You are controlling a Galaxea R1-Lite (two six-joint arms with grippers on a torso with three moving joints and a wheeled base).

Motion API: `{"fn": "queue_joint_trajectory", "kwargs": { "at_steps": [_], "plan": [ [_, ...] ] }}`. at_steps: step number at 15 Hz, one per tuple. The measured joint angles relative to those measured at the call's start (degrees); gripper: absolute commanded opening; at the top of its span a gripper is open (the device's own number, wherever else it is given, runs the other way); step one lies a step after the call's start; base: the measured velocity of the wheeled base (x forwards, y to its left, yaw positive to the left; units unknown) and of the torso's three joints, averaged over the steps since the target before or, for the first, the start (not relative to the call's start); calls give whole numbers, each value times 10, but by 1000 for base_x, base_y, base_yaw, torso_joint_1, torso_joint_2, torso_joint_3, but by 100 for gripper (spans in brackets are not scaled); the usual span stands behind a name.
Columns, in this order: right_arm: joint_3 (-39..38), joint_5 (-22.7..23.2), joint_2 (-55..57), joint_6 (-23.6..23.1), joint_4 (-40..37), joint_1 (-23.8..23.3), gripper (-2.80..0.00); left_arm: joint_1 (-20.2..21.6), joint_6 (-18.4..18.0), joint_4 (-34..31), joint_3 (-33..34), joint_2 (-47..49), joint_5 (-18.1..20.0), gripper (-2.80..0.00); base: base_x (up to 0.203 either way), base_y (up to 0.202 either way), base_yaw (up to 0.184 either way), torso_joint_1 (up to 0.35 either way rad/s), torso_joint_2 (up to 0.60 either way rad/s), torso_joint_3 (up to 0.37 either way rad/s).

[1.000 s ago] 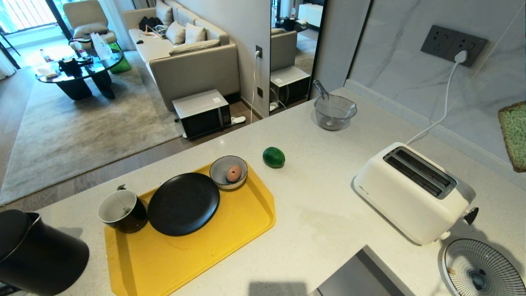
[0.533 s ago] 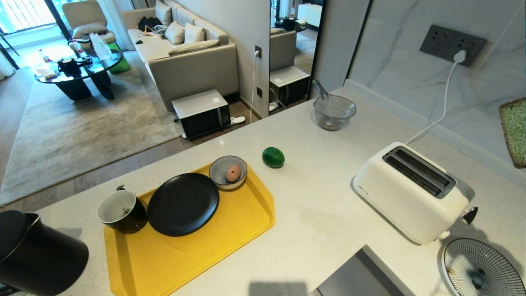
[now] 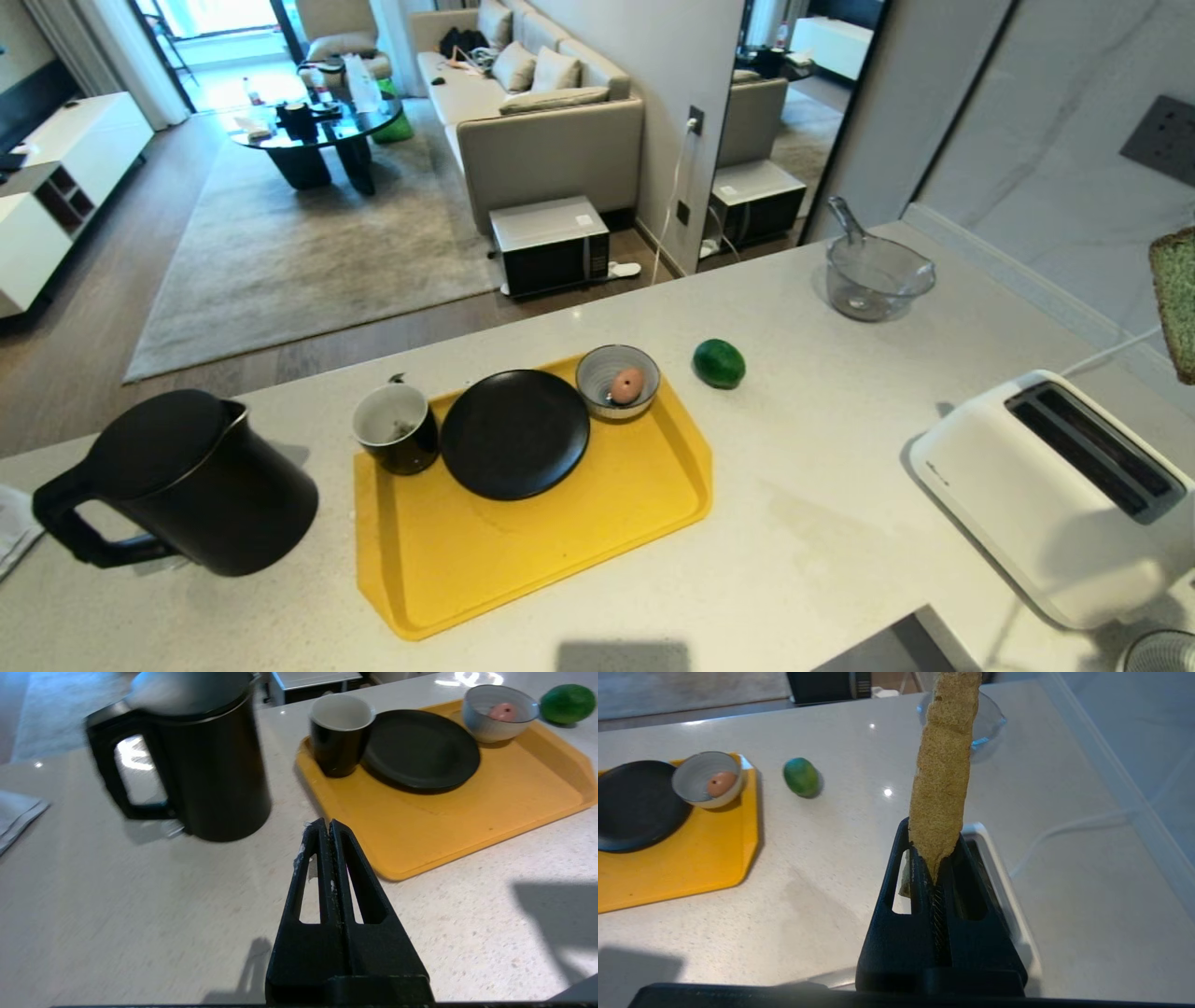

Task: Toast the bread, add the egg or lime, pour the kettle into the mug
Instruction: Put the baked bread on a plate

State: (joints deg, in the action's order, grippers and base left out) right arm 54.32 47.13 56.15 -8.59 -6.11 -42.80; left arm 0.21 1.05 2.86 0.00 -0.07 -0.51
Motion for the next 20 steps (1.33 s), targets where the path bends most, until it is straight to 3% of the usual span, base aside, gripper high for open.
{"fn": "queue_joint_trajectory", "kwargs": {
  "at_steps": [8,12,14,17,20],
  "plan": [
    [0,1,2,0,0,0,-280,0,0,0,0,0,0,-280,1,-8,166,2,4,3],
    [-4,5,2,2,-1,2,-280,0,0,0,0,0,0,-280,0,0,19,1,-1,1],
    [-8,29,3,1,-1,10,-280,0,0,0,0,0,0,-280,0,0,0,0,0,0],
    [-18,91,17,-3,-2,51,-280,0,0,0,0,0,0,-280,0,0,0,0,0,0],
    [-16,54,41,0,-5,160,-280,0,0,0,0,0,0,-280,0,0,0,0,0,0]
  ]
}}
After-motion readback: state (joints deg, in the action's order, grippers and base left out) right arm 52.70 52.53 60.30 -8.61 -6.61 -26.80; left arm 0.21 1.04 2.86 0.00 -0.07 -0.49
